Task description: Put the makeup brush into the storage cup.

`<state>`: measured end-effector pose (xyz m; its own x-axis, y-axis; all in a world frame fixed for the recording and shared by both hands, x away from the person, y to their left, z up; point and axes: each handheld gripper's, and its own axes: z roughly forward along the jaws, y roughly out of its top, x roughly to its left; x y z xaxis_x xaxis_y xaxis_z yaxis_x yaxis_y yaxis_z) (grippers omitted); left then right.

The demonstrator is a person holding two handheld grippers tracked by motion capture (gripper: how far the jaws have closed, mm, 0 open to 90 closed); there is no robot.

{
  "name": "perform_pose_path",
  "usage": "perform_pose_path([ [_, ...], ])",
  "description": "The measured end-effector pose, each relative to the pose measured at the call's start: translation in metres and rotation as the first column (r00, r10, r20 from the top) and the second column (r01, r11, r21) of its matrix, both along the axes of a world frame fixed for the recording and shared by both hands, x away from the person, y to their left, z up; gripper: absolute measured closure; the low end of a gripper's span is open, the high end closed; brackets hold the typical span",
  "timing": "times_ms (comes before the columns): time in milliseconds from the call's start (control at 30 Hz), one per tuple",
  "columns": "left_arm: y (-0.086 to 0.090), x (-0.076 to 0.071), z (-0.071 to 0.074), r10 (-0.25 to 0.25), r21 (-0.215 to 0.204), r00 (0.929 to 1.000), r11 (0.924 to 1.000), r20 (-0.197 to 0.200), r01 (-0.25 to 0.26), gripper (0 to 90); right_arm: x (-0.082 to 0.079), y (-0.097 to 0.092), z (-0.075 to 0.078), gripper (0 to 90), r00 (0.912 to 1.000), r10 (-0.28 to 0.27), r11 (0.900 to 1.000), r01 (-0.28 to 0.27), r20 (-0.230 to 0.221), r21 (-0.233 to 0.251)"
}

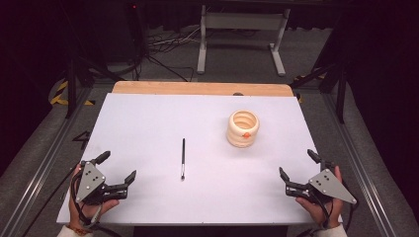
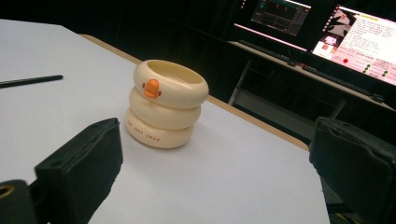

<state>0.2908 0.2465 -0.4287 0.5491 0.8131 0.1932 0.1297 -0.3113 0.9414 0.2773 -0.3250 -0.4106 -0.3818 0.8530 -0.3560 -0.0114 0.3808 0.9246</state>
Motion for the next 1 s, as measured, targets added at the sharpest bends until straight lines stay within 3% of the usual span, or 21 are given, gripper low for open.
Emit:
perform_pose_path([
  [200,-0.003,0.002,-0.001,-0.015,0.023,0.9998,0.9996,-0.009,0.015,4.7,0.0,0.001,0.0,3.6,0.9999,0.011,0.9999,-0.011,-0.005,0.0],
  [367,-0.009,0.006,-0.001,0.0,0.038,0.9989,0.9993,-0.047,0.002,6.0,0.003,0.002,-0.003,4.1,0.9997,0.005,0.9999,-0.005,-0.024,-0.013],
  [500,-0.017,0.012,0.003,0.007,0.024,0.9934,0.9997,-0.114,-0.004,7.1,0.006,0.002,-0.005,4.3,0.999,0.007,0.9999,-0.007,-0.045,-0.012],
  [567,-0.025,0.014,0.007,0.012,0.031,0.9921,0.9995,-0.125,-0.008,7.8,0.006,0.002,-0.006,4.3,0.9986,0.004,0.9999,-0.004,-0.052,-0.016],
  [767,-0.053,0.023,0.014,-0.036,0.045,0.9869,0.998,-0.157,0.044,10.4,0.007,0.004,-0.007,4.5,0.9978,0.004,0.9998,-0.006,-0.066,-0.021],
  [867,-0.07,0.031,0.014,-0.041,0.067,0.976,0.9962,-0.214,0.056,11.8,0.008,0.005,-0.008,4.6,0.9972,0.001,0.9994,-0.003,-0.074,-0.033],
  [933,-0.081,0.039,0.014,-0.032,0.08,0.959,0.9952,-0.282,0.057,15.7,0.008,0.005,-0.008,4.8,0.9969,-0.004,0.9993,0.001,-0.079,-0.037],
  [967,-0.084,0.041,0.014,-0.029,0.087,0.9544,0.9945,-0.297,0.058,16.4,0.009,0.005,-0.009,5.0,0.9966,-0.006,0.9992,0.003,-0.082,-0.039],
  [1000,-0.09,0.046,0.013,-0.031,0.097,0.9411,0.993,-0.337,0.068,20.0,0.009,0.005,-0.009,5.0,0.9963,-0.008,0.9991,0.005,-0.086,-0.041],
])
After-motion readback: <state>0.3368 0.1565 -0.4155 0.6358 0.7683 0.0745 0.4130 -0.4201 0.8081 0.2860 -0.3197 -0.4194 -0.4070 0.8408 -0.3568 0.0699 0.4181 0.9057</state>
